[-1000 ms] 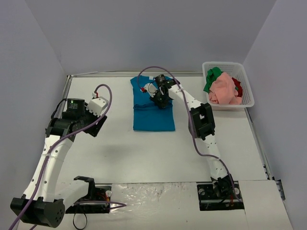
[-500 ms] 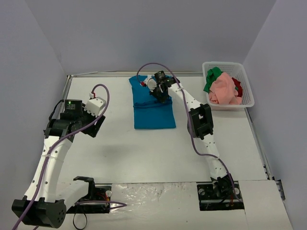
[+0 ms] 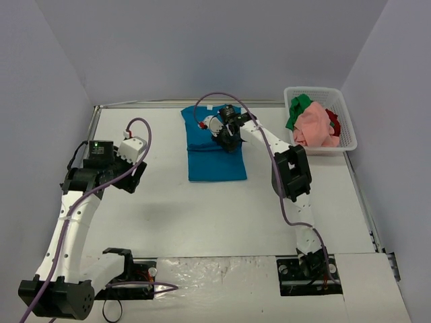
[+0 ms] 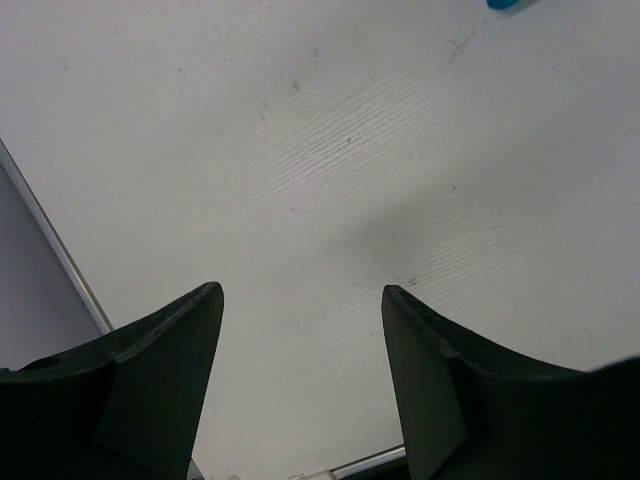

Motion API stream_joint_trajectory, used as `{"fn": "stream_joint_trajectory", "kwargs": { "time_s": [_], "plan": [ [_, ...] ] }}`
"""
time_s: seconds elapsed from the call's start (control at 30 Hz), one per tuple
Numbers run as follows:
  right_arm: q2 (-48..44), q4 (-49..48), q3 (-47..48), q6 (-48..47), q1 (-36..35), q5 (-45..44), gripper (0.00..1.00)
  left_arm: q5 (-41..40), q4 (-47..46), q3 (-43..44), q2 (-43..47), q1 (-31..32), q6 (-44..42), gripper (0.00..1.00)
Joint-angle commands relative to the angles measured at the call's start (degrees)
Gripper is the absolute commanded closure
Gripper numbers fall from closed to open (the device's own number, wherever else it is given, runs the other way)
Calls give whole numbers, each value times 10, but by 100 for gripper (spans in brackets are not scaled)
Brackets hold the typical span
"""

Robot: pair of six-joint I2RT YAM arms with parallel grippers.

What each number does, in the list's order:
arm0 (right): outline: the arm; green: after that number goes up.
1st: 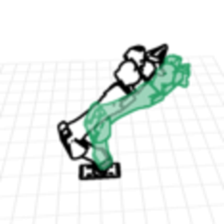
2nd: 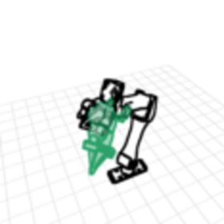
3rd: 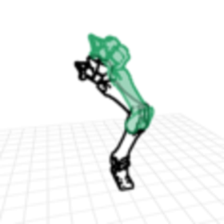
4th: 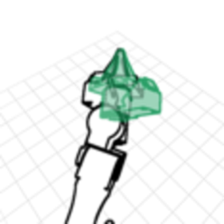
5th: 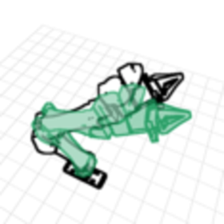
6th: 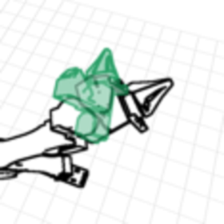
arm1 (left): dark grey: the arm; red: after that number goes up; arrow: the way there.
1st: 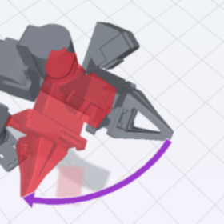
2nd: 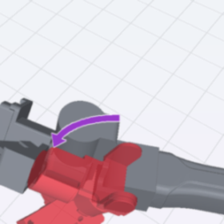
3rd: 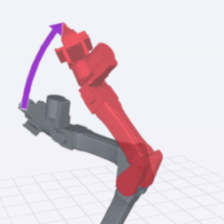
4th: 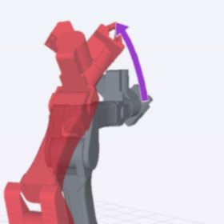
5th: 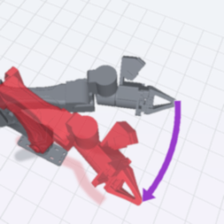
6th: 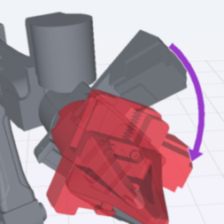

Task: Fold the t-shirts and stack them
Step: Fold the folded rectangular tshirt in 1/3 of the way

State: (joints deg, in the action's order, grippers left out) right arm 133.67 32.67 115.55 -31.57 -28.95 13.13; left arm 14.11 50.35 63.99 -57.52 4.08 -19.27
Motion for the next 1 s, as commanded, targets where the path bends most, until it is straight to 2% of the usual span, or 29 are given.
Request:
{"fn": "stream_joint_trajectory", "kwargs": {
  "time_s": [0.0, 0.23, 0.97],
  "plan": [
    [-62, -13, -23, -5, -15, 16, 100, 13, -3, 8, 9, -8, 8, 37],
    [-49, -14, -38, -9, -23, 12, 100, 21, -4, 3, 13, -14, 9, 36],
    [75, -16, 85, 2, -30, -43, 100, 36, -10, -16, 24, -28, 7, 33]
  ]
}}
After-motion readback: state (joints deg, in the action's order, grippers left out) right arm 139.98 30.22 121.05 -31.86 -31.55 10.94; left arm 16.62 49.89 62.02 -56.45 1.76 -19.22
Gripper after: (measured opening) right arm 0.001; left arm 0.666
